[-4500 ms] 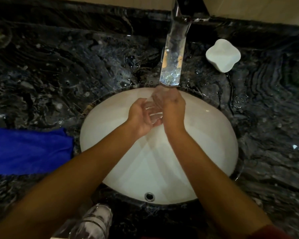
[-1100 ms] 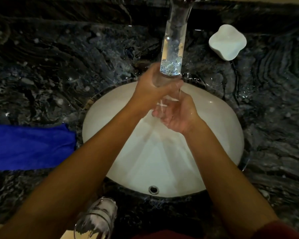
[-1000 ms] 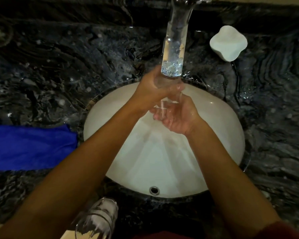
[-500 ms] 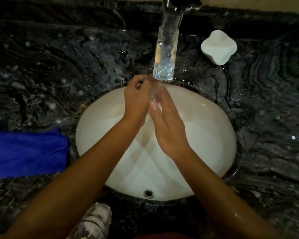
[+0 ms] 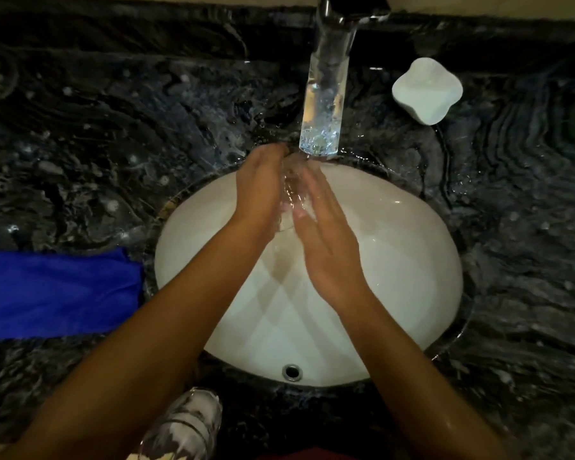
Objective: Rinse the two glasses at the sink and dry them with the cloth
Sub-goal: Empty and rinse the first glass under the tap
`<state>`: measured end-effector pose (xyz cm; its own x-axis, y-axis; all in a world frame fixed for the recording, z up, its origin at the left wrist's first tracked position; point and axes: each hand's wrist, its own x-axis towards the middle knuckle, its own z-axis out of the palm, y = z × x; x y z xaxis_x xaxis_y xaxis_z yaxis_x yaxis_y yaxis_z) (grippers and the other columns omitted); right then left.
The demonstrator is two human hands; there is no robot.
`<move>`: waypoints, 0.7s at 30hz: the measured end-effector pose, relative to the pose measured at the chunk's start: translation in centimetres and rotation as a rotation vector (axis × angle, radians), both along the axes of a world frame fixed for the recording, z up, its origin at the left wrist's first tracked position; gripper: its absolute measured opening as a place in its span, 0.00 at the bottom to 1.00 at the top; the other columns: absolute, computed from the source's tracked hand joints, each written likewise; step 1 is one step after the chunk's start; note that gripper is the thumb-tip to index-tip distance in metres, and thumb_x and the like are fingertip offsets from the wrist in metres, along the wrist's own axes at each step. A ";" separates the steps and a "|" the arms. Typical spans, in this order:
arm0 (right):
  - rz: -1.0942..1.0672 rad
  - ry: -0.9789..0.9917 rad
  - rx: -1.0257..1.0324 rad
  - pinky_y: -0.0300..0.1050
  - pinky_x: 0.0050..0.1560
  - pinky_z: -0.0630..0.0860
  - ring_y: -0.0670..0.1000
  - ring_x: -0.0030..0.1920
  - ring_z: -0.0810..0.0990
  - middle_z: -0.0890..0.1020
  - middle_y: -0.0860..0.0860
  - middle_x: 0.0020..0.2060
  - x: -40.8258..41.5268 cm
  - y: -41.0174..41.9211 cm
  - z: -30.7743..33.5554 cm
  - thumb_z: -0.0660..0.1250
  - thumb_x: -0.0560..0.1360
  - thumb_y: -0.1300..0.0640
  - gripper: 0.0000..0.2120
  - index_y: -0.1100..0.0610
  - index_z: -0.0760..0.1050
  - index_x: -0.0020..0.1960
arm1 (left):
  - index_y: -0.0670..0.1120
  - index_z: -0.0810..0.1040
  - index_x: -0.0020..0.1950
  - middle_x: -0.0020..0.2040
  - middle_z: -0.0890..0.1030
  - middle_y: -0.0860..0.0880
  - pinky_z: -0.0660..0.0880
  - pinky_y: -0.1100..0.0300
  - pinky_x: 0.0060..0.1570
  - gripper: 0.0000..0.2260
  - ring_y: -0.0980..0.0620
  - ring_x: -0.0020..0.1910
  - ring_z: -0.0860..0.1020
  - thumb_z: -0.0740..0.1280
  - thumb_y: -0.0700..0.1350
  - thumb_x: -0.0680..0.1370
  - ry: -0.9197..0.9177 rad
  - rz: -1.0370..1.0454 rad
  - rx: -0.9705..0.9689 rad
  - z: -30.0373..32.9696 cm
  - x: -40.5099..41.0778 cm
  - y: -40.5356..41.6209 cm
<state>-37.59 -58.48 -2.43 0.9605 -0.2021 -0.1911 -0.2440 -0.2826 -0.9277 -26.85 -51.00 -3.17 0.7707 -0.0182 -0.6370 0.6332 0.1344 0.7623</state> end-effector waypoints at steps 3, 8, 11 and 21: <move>-0.355 0.236 0.418 0.50 0.66 0.78 0.42 0.63 0.81 0.82 0.38 0.61 1.5 -0.8 -0.5 0.63 0.80 0.38 0.17 0.37 0.74 0.68 | 0.44 0.81 0.50 0.44 0.83 0.42 0.78 0.51 0.40 0.07 0.43 0.43 0.82 0.66 0.46 0.80 -0.018 0.020 -0.046 0.2 0.0 -0.6; -0.539 0.450 0.975 0.45 0.35 0.80 0.48 0.34 0.82 0.82 0.52 0.39 3.5 -1.6 -1.1 0.59 0.83 0.42 0.20 0.57 0.78 0.60 | 0.49 0.82 0.54 0.48 0.85 0.51 0.82 0.53 0.51 0.07 0.52 0.49 0.84 0.72 0.47 0.77 -0.376 -0.081 0.265 0.2 -2.0 -2.2; -0.570 0.465 1.125 0.48 0.48 0.77 0.53 0.42 0.79 0.81 0.54 0.42 4.1 -2.2 -2.2 0.63 0.79 0.39 0.23 0.58 0.82 0.55 | 0.51 0.80 0.59 0.51 0.85 0.52 0.82 0.57 0.52 0.17 0.57 0.51 0.84 0.79 0.51 0.73 -0.474 -0.238 0.355 0.2 -3.6 -2.3; -0.266 0.682 1.168 0.40 0.23 0.71 0.54 0.31 0.77 0.81 0.60 0.39 3.3 -4.0 -1.7 0.64 0.77 0.40 0.25 0.63 0.80 0.44 | 0.44 0.77 0.67 0.59 0.85 0.44 0.80 0.50 0.59 0.22 0.48 0.61 0.84 0.77 0.38 0.74 -0.264 -0.602 -0.090 0.0 -0.2 0.5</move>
<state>-34.25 -62.49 -4.13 0.5668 0.2389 -0.7884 -0.6656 0.6968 -0.2673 -27.09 -50.55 -3.13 0.7392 -0.5388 -0.4040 0.4113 -0.1138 0.9044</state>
